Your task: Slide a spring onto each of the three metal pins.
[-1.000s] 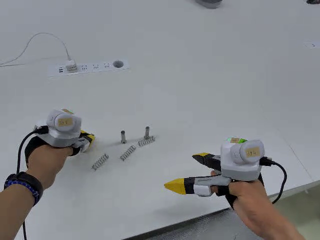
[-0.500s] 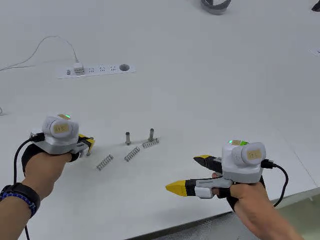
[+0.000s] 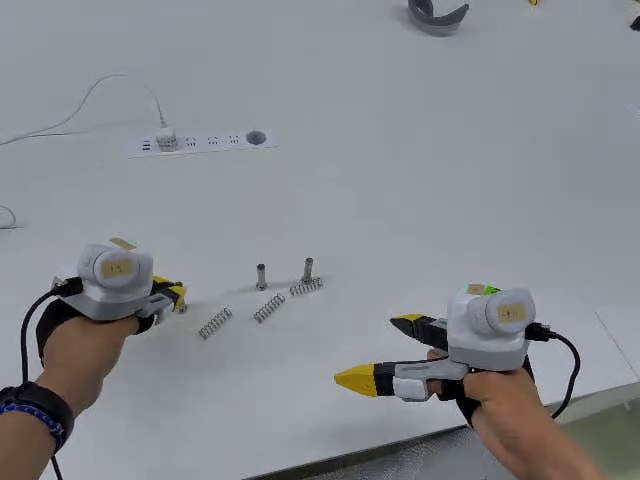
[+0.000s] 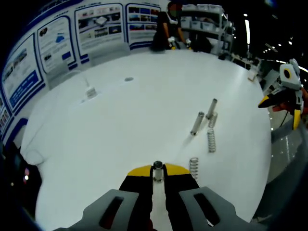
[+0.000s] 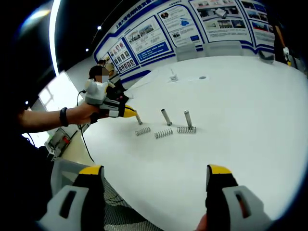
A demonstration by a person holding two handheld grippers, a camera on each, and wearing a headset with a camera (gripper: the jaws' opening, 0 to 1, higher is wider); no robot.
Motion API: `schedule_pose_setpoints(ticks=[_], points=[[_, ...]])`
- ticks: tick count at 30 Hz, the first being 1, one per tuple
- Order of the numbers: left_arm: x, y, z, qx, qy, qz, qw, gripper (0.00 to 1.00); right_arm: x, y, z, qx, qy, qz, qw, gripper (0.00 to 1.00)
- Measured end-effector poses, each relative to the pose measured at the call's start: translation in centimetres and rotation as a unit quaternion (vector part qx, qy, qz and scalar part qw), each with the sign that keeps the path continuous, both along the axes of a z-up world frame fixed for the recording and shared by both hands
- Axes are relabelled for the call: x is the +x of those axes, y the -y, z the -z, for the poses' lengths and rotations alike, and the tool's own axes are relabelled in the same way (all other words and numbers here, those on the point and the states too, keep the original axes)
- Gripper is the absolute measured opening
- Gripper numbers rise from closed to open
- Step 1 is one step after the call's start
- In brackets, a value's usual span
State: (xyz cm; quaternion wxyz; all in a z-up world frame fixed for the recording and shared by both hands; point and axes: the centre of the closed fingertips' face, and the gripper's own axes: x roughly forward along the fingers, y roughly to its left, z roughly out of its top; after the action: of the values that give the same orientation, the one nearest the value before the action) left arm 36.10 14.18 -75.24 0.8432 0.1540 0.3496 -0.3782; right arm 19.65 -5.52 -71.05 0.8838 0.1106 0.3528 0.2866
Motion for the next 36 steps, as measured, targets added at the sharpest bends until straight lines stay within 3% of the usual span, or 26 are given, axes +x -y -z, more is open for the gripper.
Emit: schedule_pose_setpoints(ticks=[7, 18, 26, 36], points=[[-0.09, -0.6, 0.05, -0.004, -0.002, -0.009, 0.9999, 0.08, -0.04, -0.05, 0.04, 0.0, -0.001, -0.001, 1.0, 0.89], [-0.09, -0.39, 0.04, -0.002, -0.002, -0.009, 1.0, 0.08, -0.11, -0.3, 0.07, 0.001, -0.002, -0.003, 1.0, 0.89], [-0.34, -0.46, 0.58, -0.014, -0.019, -0.021, 0.9995, 0.11, -0.08, -0.3, 0.13, 0.0, -0.003, -0.004, 1.0, 0.88], [-0.19, -0.1, 0.81, -0.025, -0.023, -0.03, 0.999, 0.13, -0.17, -0.23, 0.2, -0.001, -0.005, -0.004, 1.0, 0.88]])
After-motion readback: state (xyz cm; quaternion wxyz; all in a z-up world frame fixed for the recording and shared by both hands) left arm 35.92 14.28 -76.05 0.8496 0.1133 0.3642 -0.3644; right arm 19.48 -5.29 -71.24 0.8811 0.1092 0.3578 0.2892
